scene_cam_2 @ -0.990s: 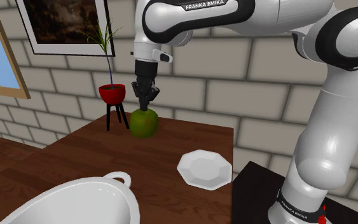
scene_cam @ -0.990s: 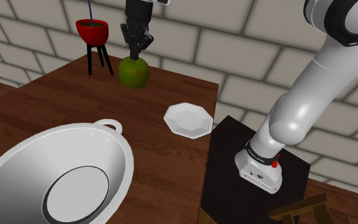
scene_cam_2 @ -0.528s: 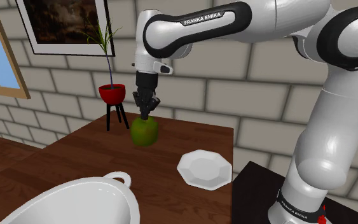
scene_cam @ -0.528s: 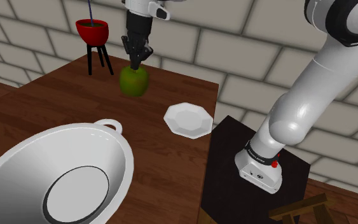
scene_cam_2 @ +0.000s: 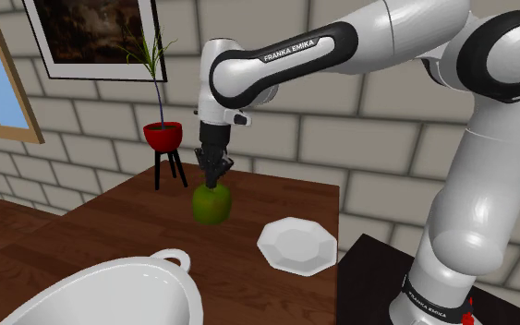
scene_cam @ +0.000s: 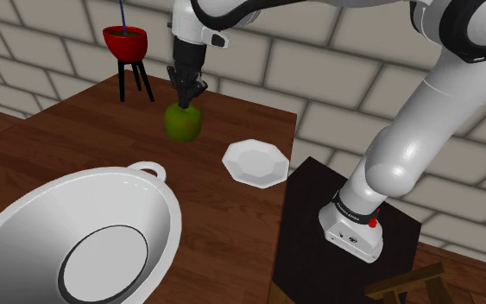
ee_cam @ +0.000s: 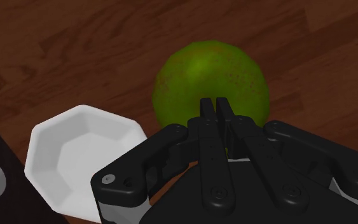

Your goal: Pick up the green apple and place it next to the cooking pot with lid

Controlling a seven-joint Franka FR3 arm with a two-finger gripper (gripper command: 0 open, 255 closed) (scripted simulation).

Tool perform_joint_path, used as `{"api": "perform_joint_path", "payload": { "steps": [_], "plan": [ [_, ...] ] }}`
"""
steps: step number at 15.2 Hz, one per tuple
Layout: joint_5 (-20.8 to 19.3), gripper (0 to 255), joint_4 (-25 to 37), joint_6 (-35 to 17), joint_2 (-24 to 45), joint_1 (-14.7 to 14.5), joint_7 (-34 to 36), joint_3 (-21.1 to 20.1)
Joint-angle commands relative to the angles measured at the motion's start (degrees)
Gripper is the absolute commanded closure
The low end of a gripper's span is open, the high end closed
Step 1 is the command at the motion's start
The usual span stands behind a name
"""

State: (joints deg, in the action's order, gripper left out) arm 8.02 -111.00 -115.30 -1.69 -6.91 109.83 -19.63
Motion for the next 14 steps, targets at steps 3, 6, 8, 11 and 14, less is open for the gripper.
{"api": "perform_joint_path", "payload": {
  "steps": [3, 6, 8, 11, 14],
  "plan": [
    [0.0, 255, -2.4, -2.9, 0.5, -0.1, -0.2, -0.1],
    [-0.1, 255, -4.1, -5.2, 1.1, -0.2, -0.3, -0.2],
    [-0.2, 255, -5.1, -6.7, 1.6, -0.2, -0.3, -0.2],
    [-0.3, 255, -6.7, -8.9, 2.3, -0.3, -0.4, -0.3],
    [-0.5, 255, -8.1, -11.2, 3.2, -0.3, -0.5, -0.4]
  ]
}}
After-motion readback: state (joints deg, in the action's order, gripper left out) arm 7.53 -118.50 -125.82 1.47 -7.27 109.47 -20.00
